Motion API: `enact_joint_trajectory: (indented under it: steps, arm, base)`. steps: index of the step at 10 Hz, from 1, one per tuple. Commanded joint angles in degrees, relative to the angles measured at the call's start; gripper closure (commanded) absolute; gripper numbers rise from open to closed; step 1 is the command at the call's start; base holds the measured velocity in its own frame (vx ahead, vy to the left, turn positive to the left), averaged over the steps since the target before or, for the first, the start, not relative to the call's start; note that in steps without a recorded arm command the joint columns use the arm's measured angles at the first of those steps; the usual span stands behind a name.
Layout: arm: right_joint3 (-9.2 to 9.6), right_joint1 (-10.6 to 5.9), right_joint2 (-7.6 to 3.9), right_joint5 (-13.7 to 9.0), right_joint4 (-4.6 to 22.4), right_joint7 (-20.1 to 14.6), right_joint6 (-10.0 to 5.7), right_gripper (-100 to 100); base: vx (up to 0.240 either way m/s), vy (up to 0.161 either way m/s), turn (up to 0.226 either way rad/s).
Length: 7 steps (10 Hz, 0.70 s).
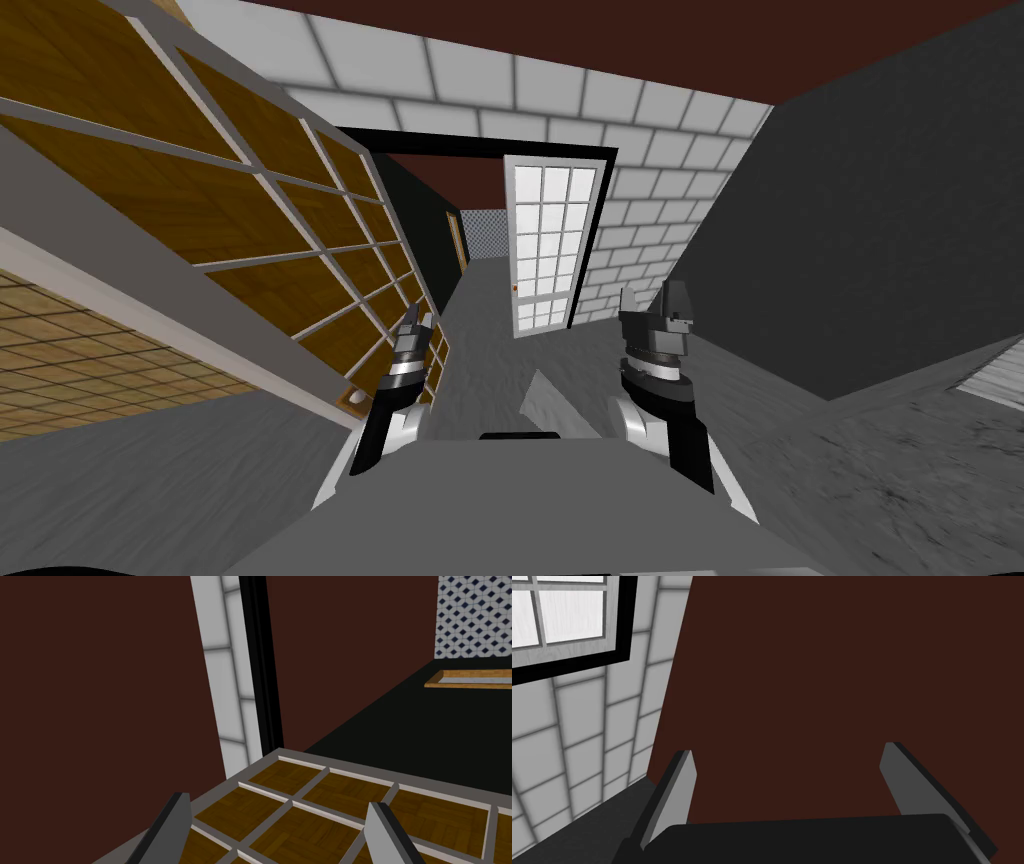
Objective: Pull the door open
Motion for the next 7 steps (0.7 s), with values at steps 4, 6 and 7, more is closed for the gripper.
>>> enact_joint_trajectory:
  steps: [4, 6, 7]
  arm:
    - [-0.45, -1.43, -1.82, 1.45, 5.52, 3.34, -1.26, -100]
    - [-0.6, -1.91, -2.33, 1.94, 7.39, 4.47, -1.69, -100]
    - [-0.67, -2.15, -2.58, 2.18, 8.33, 5.04, -1.91, -100]
  base:
    - [0.131, 0.032, -0.003]
    - [0.127, 0.046, -0.002]
    - [0.114, 0.025, -0.001]
